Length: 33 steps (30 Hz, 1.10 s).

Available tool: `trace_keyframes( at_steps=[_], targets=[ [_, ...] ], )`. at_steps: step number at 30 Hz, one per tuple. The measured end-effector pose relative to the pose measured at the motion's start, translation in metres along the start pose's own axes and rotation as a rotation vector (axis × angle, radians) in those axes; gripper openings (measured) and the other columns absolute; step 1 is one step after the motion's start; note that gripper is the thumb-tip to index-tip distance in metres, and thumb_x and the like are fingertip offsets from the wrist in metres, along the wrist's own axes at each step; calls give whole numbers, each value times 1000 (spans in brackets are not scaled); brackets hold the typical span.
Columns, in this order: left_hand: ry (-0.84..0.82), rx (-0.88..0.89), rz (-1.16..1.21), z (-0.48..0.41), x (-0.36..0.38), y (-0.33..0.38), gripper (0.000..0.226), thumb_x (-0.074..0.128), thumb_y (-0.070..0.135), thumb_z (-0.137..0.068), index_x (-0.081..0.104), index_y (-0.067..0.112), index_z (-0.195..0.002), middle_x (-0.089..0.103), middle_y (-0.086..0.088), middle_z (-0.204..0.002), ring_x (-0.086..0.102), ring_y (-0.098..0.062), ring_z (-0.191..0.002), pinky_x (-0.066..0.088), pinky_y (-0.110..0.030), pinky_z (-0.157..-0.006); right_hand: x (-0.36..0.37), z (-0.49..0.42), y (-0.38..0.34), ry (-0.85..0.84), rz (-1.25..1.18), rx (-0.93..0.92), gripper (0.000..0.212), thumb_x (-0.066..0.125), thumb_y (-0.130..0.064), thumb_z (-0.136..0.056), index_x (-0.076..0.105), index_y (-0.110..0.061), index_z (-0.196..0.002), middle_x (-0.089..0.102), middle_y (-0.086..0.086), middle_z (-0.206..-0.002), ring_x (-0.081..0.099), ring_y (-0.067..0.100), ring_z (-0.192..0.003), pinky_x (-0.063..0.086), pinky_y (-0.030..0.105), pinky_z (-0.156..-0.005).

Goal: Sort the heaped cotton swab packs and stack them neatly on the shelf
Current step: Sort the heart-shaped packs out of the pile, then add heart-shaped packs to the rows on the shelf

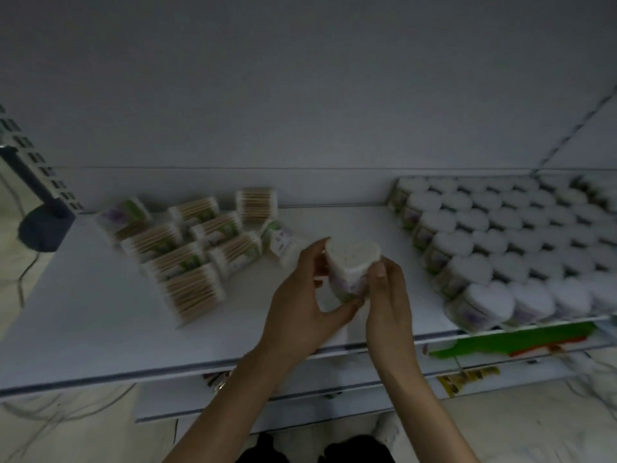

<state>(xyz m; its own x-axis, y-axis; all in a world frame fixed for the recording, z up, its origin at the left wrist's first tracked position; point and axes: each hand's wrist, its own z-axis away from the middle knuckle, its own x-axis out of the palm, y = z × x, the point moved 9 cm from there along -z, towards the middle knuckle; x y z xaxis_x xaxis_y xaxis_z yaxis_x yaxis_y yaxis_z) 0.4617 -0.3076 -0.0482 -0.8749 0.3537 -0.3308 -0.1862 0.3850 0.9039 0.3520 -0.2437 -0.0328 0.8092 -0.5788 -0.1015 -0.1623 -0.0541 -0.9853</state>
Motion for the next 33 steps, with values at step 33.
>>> trace_keyframes(
  at_steps=[33],
  targets=[
    [85, -87, -184, -37, 38, -56, 53, 71, 9, -83, 51, 14, -132, 60, -2, -119, 57, -11, -102, 44, -23, -87, 14, -177, 24, -285, 1431, -268, 60, 51, -18, -90, 26, 0, -141, 29, 19, -146, 23, 32, -140, 14, 39, -118]
  ],
)
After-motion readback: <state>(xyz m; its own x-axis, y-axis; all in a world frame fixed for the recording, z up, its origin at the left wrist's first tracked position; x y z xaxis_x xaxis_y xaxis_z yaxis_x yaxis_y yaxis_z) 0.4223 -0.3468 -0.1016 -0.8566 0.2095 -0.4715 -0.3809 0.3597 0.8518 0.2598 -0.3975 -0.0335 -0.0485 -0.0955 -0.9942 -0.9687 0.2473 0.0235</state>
